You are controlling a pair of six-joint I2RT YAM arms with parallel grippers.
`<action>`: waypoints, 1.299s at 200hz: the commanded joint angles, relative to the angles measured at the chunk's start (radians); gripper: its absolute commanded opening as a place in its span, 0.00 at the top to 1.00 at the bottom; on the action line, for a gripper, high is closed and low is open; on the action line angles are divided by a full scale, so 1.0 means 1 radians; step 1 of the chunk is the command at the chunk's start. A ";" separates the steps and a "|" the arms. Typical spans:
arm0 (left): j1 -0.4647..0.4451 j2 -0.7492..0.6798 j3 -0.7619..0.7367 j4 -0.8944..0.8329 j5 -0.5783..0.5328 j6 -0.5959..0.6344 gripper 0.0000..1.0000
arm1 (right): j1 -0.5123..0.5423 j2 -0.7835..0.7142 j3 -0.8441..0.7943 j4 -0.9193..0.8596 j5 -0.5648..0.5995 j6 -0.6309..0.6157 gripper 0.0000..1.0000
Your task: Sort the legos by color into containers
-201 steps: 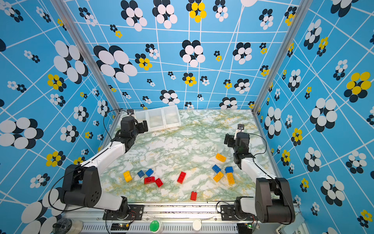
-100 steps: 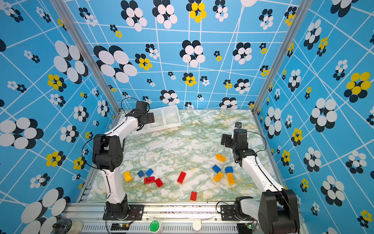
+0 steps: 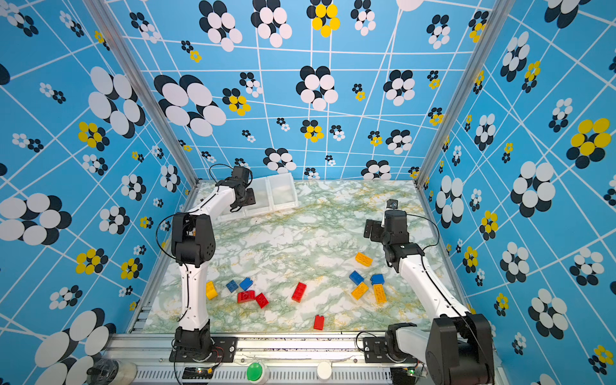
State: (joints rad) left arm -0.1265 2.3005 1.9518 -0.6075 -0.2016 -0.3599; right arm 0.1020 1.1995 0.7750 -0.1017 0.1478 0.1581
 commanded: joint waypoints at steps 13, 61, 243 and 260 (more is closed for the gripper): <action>0.010 0.020 0.027 -0.050 0.025 -0.006 0.55 | 0.005 -0.032 0.007 -0.027 0.011 0.012 0.01; -0.010 -0.012 -0.023 -0.049 0.040 -0.006 0.79 | 0.005 -0.037 0.003 -0.024 0.005 0.019 0.01; -0.327 -0.366 -0.564 -0.073 0.129 -0.160 0.97 | 0.040 -0.104 -0.051 -0.033 -0.023 0.050 0.01; -0.361 -0.395 -0.604 -0.073 0.136 -0.195 0.97 | 0.041 -0.107 -0.055 -0.035 -0.026 0.052 0.01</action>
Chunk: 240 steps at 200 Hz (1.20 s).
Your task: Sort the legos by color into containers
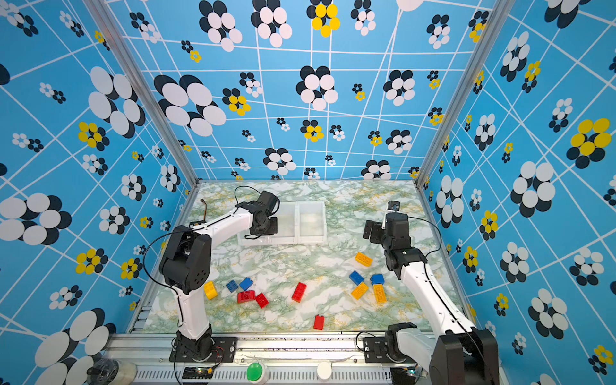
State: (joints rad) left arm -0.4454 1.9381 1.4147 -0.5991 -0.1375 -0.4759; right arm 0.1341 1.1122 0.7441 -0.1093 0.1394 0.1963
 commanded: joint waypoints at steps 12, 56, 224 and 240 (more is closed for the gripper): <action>-0.072 -0.045 -0.085 -0.084 0.075 -0.100 0.97 | 0.009 -0.021 -0.028 -0.026 -0.021 0.015 0.01; -0.167 -0.074 -0.141 -0.108 0.083 -0.184 0.97 | 0.015 -0.028 -0.039 -0.029 -0.025 0.018 0.01; -0.231 -0.253 -0.106 -0.177 0.001 -0.238 0.31 | 0.016 0.009 0.107 -0.500 -0.053 0.145 0.01; -0.230 -0.294 -0.106 -0.177 -0.006 -0.228 0.26 | 0.016 0.053 0.162 -0.597 -0.084 0.140 0.01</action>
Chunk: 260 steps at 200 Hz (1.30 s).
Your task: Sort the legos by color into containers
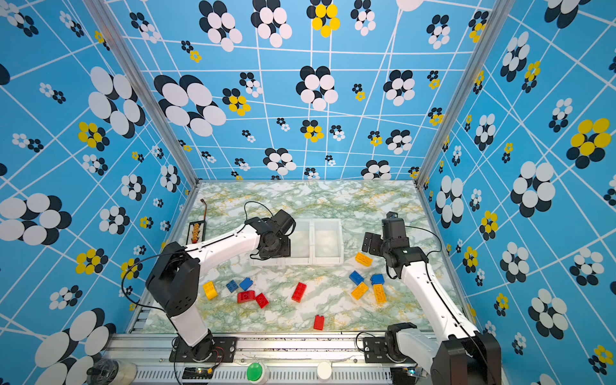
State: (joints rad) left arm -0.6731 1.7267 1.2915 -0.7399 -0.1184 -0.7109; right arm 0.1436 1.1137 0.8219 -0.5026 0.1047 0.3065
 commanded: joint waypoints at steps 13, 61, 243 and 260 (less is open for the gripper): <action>0.008 -0.111 0.013 -0.029 -0.016 0.020 0.24 | 0.006 0.096 0.128 -0.272 -0.082 0.014 0.01; 0.098 -0.222 -0.103 0.059 0.088 0.046 0.23 | 0.005 0.273 0.274 -0.437 -0.170 -0.074 0.01; 0.326 -0.610 -0.428 0.076 0.206 0.095 0.20 | 0.075 0.491 0.192 -0.182 -0.090 -0.525 0.06; 0.331 -0.618 -0.434 0.077 0.208 0.097 0.20 | 0.087 0.517 0.191 -0.176 -0.075 -0.523 0.08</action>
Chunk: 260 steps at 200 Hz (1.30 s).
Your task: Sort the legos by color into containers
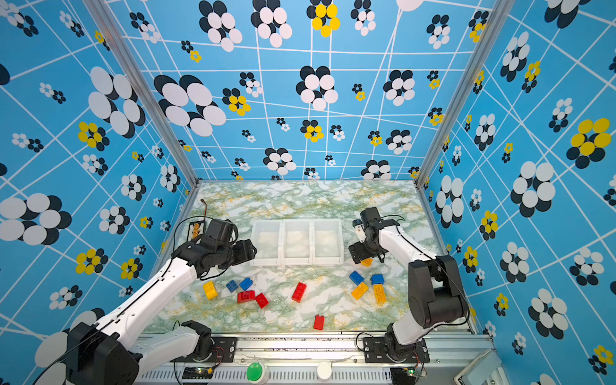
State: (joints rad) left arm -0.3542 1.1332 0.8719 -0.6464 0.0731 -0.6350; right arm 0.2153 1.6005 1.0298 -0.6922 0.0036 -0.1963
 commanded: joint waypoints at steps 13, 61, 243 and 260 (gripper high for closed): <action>0.016 -0.024 -0.016 -0.016 0.022 0.024 0.20 | 0.023 0.058 -0.009 0.010 0.034 -0.019 0.10; 0.031 -0.014 -0.005 -0.015 0.031 0.035 0.20 | 0.030 0.131 0.010 0.006 0.072 -0.013 0.19; 0.067 -0.038 -0.036 0.011 0.056 0.047 0.18 | 0.041 0.111 0.045 -0.049 0.062 0.067 0.78; 0.075 -0.042 -0.037 0.013 0.063 0.057 0.17 | 0.042 0.082 0.052 -0.058 0.059 0.093 0.82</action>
State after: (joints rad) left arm -0.2947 1.1149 0.8516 -0.6434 0.1135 -0.6079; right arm 0.2485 1.7393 1.0557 -0.7033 0.0582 -0.1497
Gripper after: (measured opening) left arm 0.824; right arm 0.340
